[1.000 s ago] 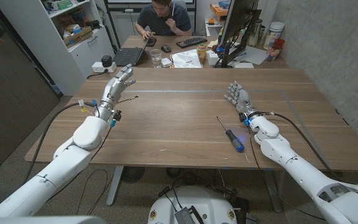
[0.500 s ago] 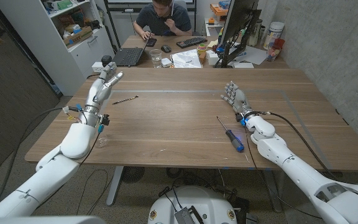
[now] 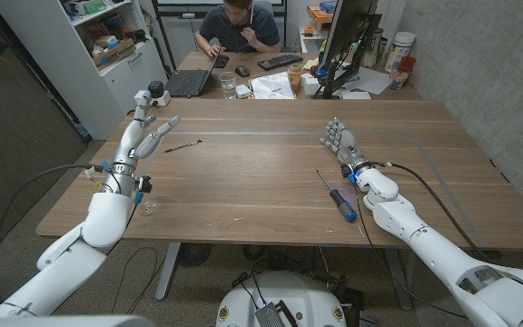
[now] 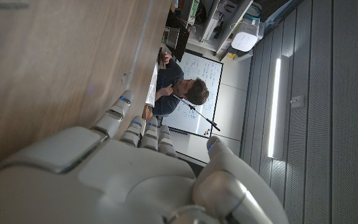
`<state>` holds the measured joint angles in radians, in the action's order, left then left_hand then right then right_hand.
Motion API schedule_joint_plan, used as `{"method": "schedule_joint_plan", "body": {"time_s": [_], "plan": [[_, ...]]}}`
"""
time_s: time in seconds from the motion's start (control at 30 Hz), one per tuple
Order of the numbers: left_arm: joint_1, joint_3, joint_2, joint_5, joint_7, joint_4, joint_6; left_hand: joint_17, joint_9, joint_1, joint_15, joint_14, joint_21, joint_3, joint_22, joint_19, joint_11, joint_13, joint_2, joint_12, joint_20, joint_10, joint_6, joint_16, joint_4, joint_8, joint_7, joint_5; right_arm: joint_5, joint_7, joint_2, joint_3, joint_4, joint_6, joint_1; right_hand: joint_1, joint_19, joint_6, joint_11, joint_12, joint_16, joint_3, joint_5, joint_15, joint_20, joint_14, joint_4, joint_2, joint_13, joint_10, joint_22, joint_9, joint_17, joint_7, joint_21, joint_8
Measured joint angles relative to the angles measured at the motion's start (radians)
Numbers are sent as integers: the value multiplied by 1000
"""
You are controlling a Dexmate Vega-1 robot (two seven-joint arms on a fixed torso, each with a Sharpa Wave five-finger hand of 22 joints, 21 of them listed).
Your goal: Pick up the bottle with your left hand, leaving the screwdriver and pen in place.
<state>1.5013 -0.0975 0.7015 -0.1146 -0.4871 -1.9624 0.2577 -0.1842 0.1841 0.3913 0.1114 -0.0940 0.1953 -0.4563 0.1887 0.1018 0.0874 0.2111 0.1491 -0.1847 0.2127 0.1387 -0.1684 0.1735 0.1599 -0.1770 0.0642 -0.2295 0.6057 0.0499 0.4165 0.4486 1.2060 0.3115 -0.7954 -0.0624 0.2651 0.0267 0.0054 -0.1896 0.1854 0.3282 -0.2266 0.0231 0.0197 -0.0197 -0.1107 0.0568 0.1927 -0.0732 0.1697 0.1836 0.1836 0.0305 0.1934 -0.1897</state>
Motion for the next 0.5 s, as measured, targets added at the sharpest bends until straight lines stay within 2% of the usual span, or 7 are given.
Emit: {"method": "schedule_joint_plan", "body": {"time_s": [0.13, 0.27, 0.37, 0.4, 0.5], "plan": [[41, -27, -18, -67, -27, -23, -32, 0, 5, 23, 14, -29, -2, 5, 0, -24, 11, 2, 6, 0, -3, 28, 0, 0, 5, 0, 0, -4, -3, -1, -4, 4, -6, -1, 6, 0, 0, 0, 0, 0, 0, 0, 0, 0, 0, 0, 0, 0, 0, 0, 0, 0, 0, 0, 0, 0], [93, -58, -34, -111, -40, -48, -48, -2, 5, 46, 33, -71, -7, 32, 0, -71, 22, 9, 23, 0, -1, 35, -2, 0, 3, 0, 2, -8, -7, -1, -8, 7, -11, -1, 10, 0, 0, 0, 0, 0, 0, 0, 0, 0, 0, 0, 0, 0, 0, 0, 0, 0, 0, 0, 0, 0], [122, -75, -41, -111, -40, -58, -48, -5, 8, 58, 42, -80, -11, 59, 0, -123, 44, 14, 20, -1, -2, 32, -5, 0, -3, 0, 24, -17, -9, -1, -8, 7, -11, -1, 10, 0, 0, 0, 0, 0, 0, -4, 0, 0, 0, 0, -4, 0, 0, 0, 0, 0, 5, 0, 0, 0], [134, -83, -43, -169, -45, -61, -61, -5, 9, 61, 45, -78, -11, 67, 0, -138, 46, 15, 23, -4, -2, 34, -4, 0, -5, 0, 33, -19, -10, -1, -15, 12, -22, -1, 18, 0, 0, 0, 0, 0, 0, -4, 0, 0, 0, 0, -4, 0, 0, 0, 0, 0, 5, 0, 0, 0], [169, -109, -51, -188, -41, -69, -63, -8, 9, 66, 61, -81, -12, 88, 4, -185, 63, 20, 20, -8, -2, 33, -3, 0, -10, 0, 47, -30, -12, -1, -18, 13, -28, -1, 22, 0, 0, 0, 0, 0, 0, -4, 0, 0, 0, 0, -4, 0, 0, 0, 0, 0, 5, 0, 0, 0]]}}
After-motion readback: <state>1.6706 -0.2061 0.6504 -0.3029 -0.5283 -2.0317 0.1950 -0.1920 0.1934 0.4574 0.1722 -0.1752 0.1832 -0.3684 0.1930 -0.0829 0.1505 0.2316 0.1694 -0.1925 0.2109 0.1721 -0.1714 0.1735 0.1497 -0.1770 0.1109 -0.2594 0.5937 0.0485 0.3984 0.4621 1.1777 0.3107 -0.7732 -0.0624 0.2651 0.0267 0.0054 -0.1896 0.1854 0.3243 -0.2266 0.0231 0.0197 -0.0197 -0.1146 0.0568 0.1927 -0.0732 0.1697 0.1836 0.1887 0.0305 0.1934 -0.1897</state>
